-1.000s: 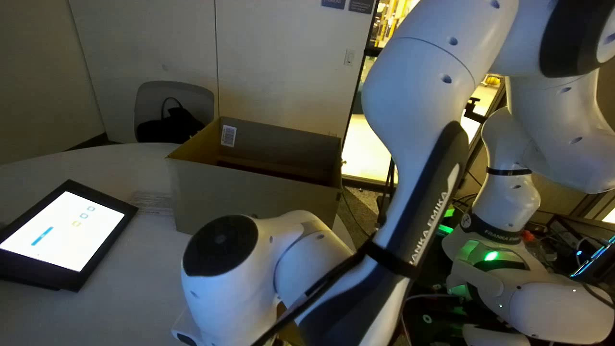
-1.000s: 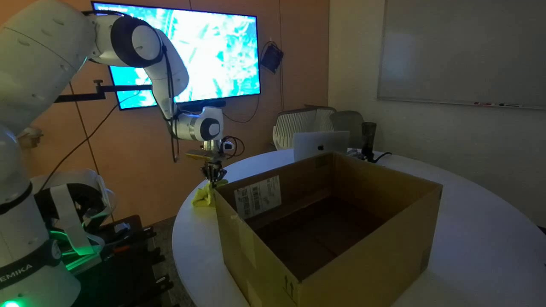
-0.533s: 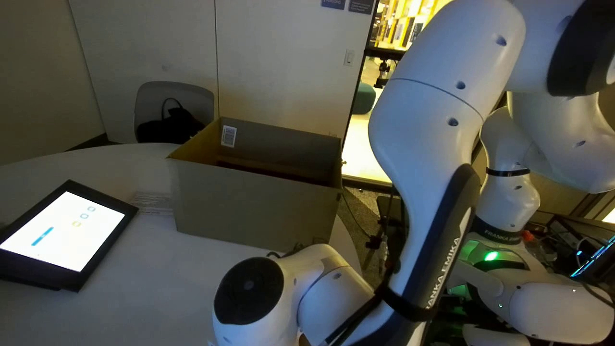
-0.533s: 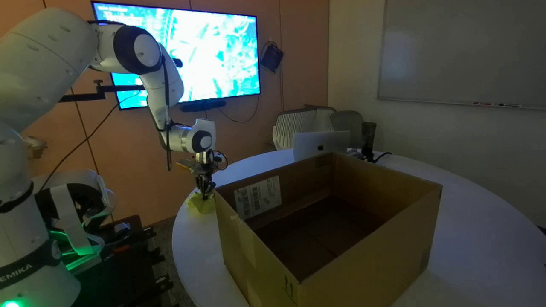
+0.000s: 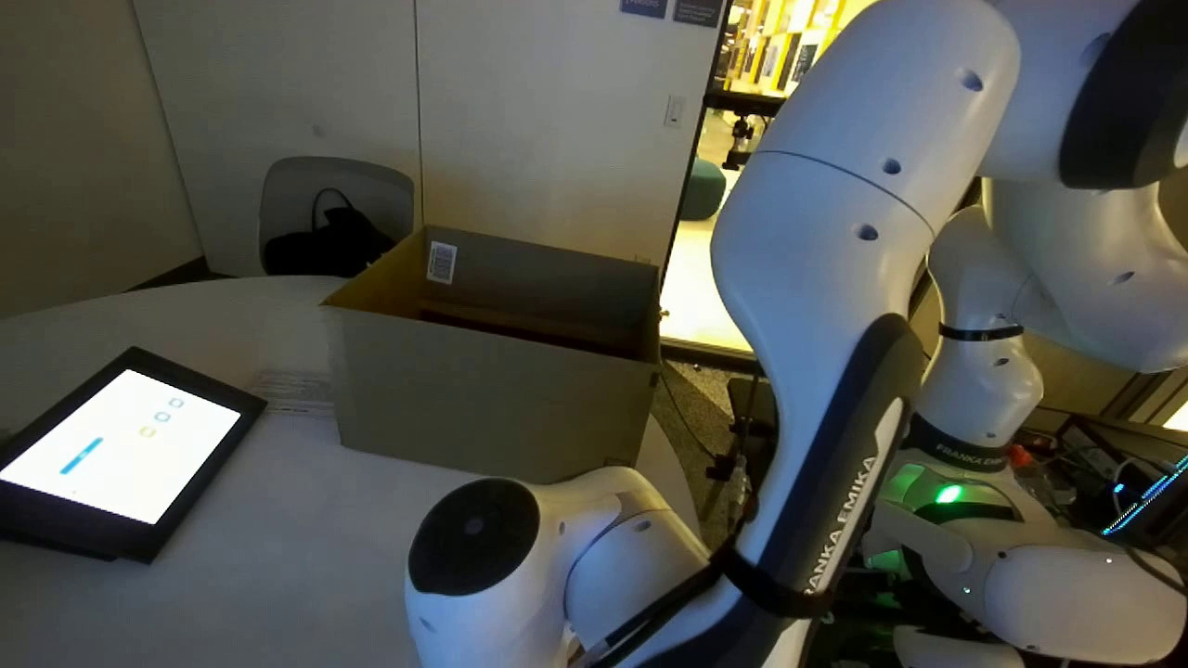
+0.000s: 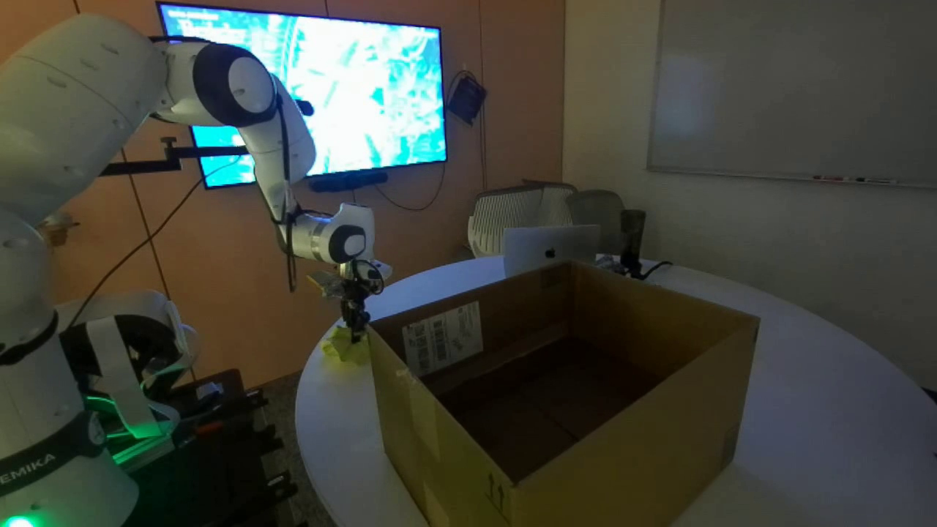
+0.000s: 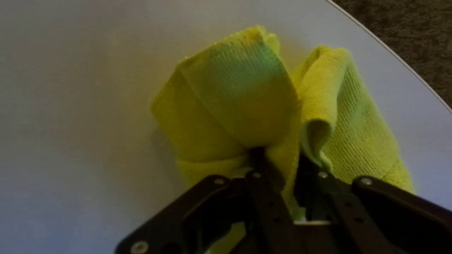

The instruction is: Pick up the pen and put it in the middle of the towel. Fold the towel and put it in the box.

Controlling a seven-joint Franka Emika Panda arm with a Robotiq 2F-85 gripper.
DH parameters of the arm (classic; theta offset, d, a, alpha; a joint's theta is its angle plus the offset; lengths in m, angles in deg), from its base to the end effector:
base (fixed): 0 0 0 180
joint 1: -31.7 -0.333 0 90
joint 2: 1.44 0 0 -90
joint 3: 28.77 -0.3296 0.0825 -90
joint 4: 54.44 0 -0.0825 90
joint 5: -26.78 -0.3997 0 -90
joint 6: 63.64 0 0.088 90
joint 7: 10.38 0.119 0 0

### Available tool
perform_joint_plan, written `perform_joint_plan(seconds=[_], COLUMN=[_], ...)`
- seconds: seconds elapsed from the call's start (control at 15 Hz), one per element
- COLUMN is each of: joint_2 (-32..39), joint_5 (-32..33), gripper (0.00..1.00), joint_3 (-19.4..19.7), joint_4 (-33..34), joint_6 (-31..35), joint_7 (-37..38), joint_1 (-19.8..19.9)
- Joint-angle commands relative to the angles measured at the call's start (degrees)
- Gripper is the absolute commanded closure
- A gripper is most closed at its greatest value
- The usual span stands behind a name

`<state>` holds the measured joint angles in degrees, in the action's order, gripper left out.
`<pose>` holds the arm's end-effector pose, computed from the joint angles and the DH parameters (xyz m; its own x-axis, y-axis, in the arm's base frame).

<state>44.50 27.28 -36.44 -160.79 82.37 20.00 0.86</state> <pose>0.4921 0.3923 0.0636 0.9841 0.1145 -0.1360 0.1119 -0.9934 -0.0268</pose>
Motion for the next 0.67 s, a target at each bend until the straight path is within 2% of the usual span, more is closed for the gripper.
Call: perform_joint_plan(seconds=[0.0, 0.4, 0.6], joint_2=[-3.37, -7.46, -8.84], joint_5=[-3.15, -5.28, -5.45], gripper=[0.47, 0.01, 0.0], joint_3=[-0.94, -1.44, -1.41], joint_4=[-2.44, -3.7, -4.42], joint_6=[0.91, 1.32, 1.86], joint_7=[-0.53, 0.23, 0.75], joint_1=[1.28, 1.11, 0.92])
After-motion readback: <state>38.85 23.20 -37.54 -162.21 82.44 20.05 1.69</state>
